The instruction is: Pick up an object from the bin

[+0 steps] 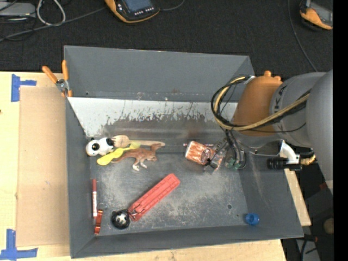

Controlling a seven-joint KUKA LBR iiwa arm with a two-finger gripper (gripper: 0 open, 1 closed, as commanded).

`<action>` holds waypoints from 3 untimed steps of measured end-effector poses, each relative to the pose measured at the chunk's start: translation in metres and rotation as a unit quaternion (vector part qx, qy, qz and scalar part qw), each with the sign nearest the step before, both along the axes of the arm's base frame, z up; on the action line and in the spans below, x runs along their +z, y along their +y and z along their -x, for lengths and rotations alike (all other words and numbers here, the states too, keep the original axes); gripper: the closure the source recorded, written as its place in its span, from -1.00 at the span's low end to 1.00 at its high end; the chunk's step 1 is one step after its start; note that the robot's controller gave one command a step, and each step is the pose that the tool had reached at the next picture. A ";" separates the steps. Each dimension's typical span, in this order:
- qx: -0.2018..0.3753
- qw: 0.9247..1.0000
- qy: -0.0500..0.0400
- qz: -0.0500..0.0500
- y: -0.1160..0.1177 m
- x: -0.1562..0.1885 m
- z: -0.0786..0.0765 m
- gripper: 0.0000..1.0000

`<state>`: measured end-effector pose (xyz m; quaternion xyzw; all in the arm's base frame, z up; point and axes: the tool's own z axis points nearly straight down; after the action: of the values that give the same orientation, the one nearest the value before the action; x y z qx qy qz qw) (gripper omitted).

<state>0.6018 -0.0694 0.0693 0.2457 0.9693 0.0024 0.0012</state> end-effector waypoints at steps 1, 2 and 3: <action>0.001 1.000 0.003 -0.001 0.000 0.026 0.002 1.00; 0.002 1.000 0.003 -0.001 0.000 0.054 0.002 1.00; 0.003 1.000 0.004 -0.001 0.000 0.102 0.002 1.00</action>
Offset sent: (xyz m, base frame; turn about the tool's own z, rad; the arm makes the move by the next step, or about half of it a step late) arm -0.0026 0.0002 0.0606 -0.0011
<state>0.5994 -0.0693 0.1713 0.2430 0.9700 0.0026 -0.0035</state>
